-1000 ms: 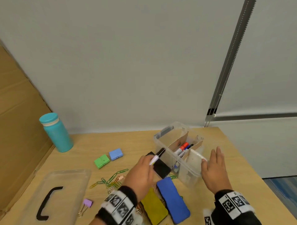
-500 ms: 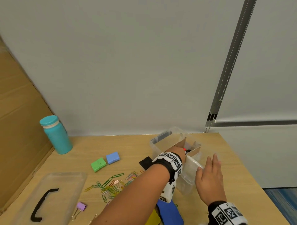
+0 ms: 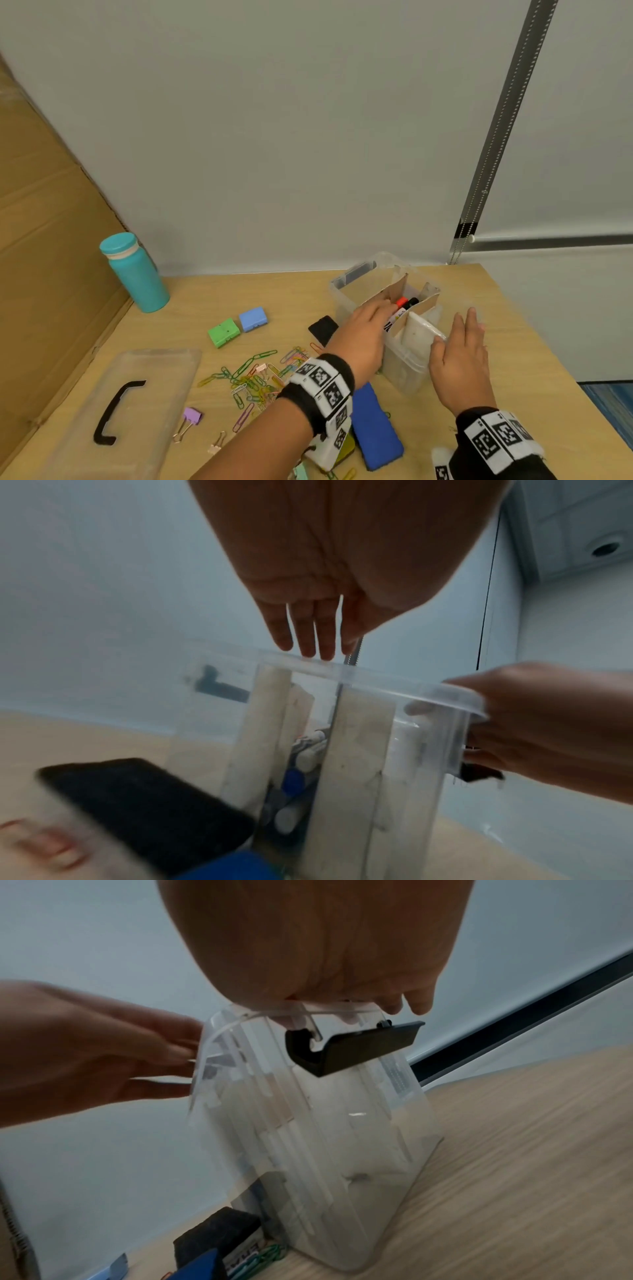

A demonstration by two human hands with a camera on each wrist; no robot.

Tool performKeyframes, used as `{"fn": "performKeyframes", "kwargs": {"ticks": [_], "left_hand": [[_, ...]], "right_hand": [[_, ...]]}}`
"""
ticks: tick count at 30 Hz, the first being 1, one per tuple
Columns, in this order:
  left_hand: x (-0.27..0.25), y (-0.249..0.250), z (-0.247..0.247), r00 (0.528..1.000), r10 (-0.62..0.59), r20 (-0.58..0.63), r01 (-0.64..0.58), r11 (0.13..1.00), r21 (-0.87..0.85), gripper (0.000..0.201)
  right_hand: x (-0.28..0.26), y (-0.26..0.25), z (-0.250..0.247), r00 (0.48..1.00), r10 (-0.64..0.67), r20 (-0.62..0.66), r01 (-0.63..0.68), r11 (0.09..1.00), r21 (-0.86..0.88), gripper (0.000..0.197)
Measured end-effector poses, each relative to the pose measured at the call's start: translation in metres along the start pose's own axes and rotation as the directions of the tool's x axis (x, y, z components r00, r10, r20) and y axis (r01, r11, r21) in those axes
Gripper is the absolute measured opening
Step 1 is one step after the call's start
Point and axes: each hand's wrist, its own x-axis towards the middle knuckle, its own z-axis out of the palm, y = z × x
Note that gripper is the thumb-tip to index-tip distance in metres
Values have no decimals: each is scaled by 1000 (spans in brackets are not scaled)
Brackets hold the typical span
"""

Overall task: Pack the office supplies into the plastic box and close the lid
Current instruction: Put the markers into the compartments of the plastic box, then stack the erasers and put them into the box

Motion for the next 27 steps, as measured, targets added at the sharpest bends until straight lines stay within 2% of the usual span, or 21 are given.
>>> {"fn": "performKeyframes", "kwargs": {"ticks": [2,5,7,11,13,15,16,18,20,22,24,27], "left_hand": [[-35,-13,-6,997,-17,-70,18,1000,5,55],[-84,-50,-10,979,-150,-137,158,986,47,45],[-110,-78,-14,954,-264,-139,273,961,49,40],[-144,-127,-28,896,-430,-108,440,891,109,35],[-155,-143,-38,870,-482,-101,492,861,130,34],[-162,-153,-47,865,-494,-88,501,852,153,36],[-163,-155,-49,877,-475,-72,480,861,166,39],[-162,-152,-49,918,-397,-17,393,901,186,45],[-157,-143,-44,955,-288,66,269,941,204,51],[-149,-132,-36,974,-171,149,133,964,230,54],[-140,-121,-28,973,-82,217,28,970,241,58],[-125,-107,-16,951,19,310,-108,956,273,61]], "right_hand": [[1,1,1,1000,-14,-9,15,1000,13,58],[0,4,3,999,-31,-32,32,999,13,62],[-1,5,2,999,-23,-37,23,1000,12,66],[-7,-5,-3,999,-22,-39,20,999,-48,55],[-19,-16,-7,989,-104,-107,93,990,-103,51],[-36,-33,-10,937,-292,-191,264,951,-159,43],[-44,-42,-9,897,-394,-198,363,915,-177,39],[-59,-56,-2,826,-550,-122,529,832,-165,31],[-70,-62,13,798,-602,31,599,786,-152,22],[-78,-64,31,814,-541,214,577,795,-186,29],[-81,-63,49,847,-400,351,492,839,-233,44],[-82,-61,59,858,-249,448,424,838,-345,57]]}}
